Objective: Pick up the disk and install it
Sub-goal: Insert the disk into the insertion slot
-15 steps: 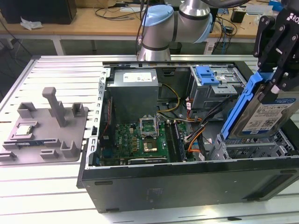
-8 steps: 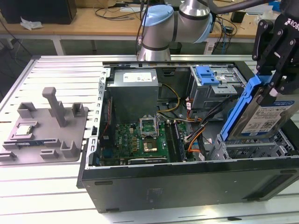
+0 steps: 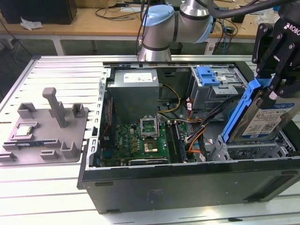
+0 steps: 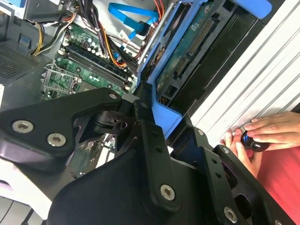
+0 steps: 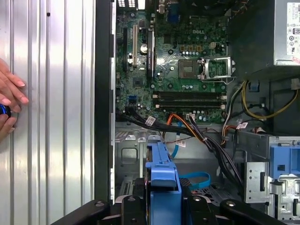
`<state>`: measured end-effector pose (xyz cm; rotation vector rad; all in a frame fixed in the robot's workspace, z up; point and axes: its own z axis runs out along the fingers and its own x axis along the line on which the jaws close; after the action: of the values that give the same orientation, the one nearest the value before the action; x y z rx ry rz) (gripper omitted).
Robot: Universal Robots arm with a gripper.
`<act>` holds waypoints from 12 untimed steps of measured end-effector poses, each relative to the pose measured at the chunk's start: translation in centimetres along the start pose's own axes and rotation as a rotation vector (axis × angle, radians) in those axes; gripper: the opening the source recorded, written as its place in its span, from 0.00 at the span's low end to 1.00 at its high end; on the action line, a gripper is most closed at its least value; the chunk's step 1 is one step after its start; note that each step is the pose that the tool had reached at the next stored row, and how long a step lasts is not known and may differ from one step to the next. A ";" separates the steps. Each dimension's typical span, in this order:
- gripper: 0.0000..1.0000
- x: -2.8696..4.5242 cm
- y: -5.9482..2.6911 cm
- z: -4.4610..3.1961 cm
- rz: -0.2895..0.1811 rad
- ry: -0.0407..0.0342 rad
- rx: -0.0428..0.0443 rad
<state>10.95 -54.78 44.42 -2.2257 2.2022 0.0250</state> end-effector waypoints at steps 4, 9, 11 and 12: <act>0.37 0.01 0.01 0.13 0.000 0.0003 -0.0001; 0.37 0.01 0.02 0.14 0.000 0.0002 -0.0001; 0.37 0.01 0.02 0.14 0.000 0.0002 -0.0002; 0.37 0.01 0.02 0.14 0.000 0.0003 -0.0001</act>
<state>10.92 -54.79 44.28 -2.2256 2.2026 0.0248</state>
